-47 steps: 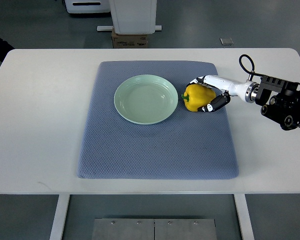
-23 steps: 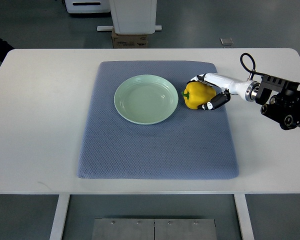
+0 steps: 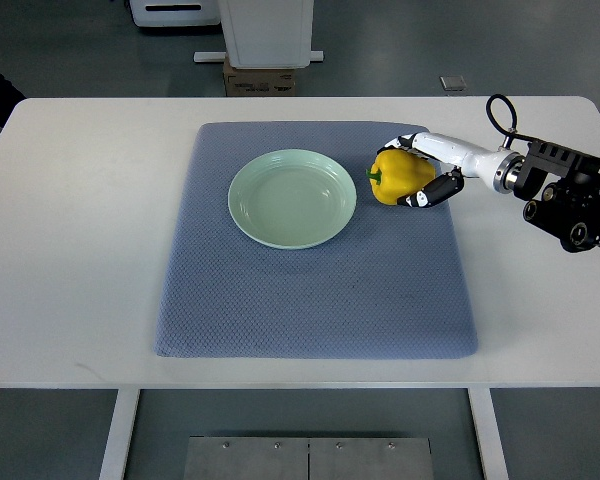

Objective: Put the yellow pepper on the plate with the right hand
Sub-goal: 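Lift the pepper with the right hand and carry it onto the plate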

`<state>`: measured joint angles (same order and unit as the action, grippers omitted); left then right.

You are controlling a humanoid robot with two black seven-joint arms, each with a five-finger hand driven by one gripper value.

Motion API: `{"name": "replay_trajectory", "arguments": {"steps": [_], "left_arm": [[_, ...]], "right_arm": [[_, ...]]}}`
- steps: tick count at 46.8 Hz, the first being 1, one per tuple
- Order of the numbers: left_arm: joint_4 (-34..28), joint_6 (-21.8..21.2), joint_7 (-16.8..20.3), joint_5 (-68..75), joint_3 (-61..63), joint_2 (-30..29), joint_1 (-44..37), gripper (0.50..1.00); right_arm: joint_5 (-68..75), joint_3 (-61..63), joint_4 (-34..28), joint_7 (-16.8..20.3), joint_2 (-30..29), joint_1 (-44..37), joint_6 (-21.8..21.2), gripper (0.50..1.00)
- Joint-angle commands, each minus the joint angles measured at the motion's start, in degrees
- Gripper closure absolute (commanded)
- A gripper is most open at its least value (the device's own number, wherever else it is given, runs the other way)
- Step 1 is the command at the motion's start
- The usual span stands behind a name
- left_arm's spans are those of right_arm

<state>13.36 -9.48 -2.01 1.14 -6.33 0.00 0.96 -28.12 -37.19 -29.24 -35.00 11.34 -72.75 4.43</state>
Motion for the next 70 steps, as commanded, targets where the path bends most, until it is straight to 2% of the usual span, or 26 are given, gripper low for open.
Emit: {"name": "replay_trajectory", "arguments": {"steps": [1, 32, 60, 61, 65, 67, 70], "left_arm": [[0.00, -0.01, -0.01, 0.00, 0.00, 0.00, 0.00, 0.500], [0.00, -0.01, -0.01, 0.00, 0.00, 0.00, 0.00, 0.500], [0.00, -0.01, -0.01, 0.00, 0.00, 0.00, 0.00, 0.500], [0.00, -0.01, -0.01, 0.00, 0.00, 0.00, 0.00, 0.500], [0.00, -0.01, -0.01, 0.00, 0.00, 0.00, 0.00, 0.500], [0.00, -0.01, -0.01, 0.00, 0.00, 0.00, 0.00, 0.500], [0.00, -0.01, -0.01, 0.00, 0.00, 0.00, 0.00, 0.500]], "right_arm": [[0.00, 0.01, -0.02, 0.00, -0.87, -0.63, -0.04, 1.000], [4.92, 0.10, 0.50, 0.00, -11.34, -2.75, 0.05, 1.000], [8.43, 0.10, 1.56, 0.00, -11.34, -2.31, 0.05, 1.000], [8.44, 0.10, 1.56, 0.00, -11.34, -2.22, 0.05, 0.988], [8.44, 0.10, 1.56, 0.00, -11.34, -1.78, 0.14, 0.798], [8.44, 0.10, 1.56, 0.00, -11.34, -1.69, 0.23, 0.687], [8.70, 0.10, 1.47, 0.00, -11.34, -1.52, 0.93, 0.593]]}}
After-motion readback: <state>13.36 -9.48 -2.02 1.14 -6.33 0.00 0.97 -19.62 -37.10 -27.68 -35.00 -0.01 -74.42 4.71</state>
